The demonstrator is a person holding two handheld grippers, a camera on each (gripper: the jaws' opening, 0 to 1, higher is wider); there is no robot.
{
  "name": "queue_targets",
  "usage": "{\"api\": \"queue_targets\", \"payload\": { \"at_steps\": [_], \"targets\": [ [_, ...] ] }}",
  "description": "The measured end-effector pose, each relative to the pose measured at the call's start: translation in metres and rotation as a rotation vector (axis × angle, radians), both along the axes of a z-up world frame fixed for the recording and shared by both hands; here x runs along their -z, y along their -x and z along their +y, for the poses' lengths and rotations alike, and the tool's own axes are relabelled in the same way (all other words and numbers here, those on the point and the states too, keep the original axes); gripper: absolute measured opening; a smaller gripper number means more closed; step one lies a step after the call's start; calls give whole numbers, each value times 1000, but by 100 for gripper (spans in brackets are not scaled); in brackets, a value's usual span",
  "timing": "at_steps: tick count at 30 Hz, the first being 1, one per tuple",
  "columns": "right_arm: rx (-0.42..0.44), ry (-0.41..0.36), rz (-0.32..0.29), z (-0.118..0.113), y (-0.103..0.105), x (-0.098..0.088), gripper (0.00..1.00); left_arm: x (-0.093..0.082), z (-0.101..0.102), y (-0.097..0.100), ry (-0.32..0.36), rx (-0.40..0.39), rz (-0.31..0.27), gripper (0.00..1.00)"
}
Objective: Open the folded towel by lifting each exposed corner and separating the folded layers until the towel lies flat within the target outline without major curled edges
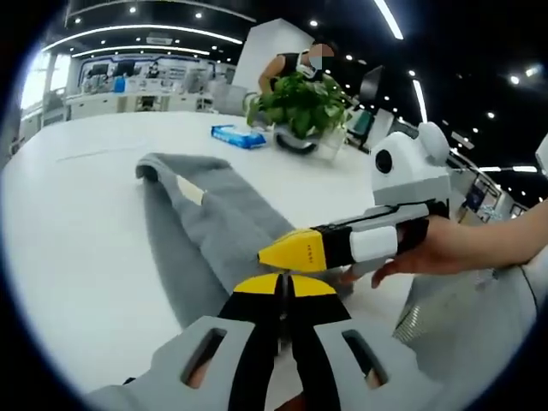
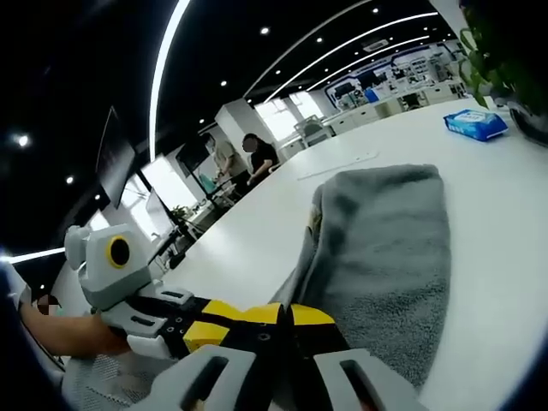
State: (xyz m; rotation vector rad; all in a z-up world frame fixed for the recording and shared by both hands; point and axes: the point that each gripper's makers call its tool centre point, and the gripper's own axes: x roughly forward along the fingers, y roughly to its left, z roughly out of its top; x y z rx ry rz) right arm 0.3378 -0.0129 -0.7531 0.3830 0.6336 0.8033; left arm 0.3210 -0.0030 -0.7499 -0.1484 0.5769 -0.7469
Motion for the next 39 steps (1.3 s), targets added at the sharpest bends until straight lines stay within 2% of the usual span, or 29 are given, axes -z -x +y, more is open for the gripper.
{"api": "queue_targets", "payload": {
  "at_steps": [1,5,6,7,10,13,15,16,20,29,30,32,39],
  "targets": [
    [2,1,-1,-1,0,0,0,5,8,-4,-28,-32,3,3],
    [9,17,3,-3,-1,2,0,15,19,-7,-75,-78,29,4],
    [13,27,-3,-5,-2,3,0,19,24,-7,-107,-91,31,4],
    [15,31,-4,-6,-2,2,0,25,32,-8,-168,-108,26,4],
    [48,34,-8,-15,-6,0,0,39,44,-4,-280,-113,60,4],
    [89,48,2,-29,-13,1,0,46,42,-2,-302,-99,75,4],
    [112,43,5,-37,-16,-1,0,52,44,1,-346,-81,82,4],
    [120,44,4,-39,-17,-2,0,50,43,-1,-342,-79,62,4],
    [153,59,-8,-51,-21,-5,0,51,44,0,-343,-82,63,4],
    [249,84,4,-87,-27,-6,0,52,45,0,-301,-105,79,4],
    [255,92,1,-92,-27,-7,0,52,45,0,-303,-104,76,4],
    [258,166,-29,-103,-27,-6,0,52,46,-1,-301,-105,75,4],
    [288,175,-32,-121,-27,-10,0,52,46,0,-285,-115,85,4]
  ]
}}
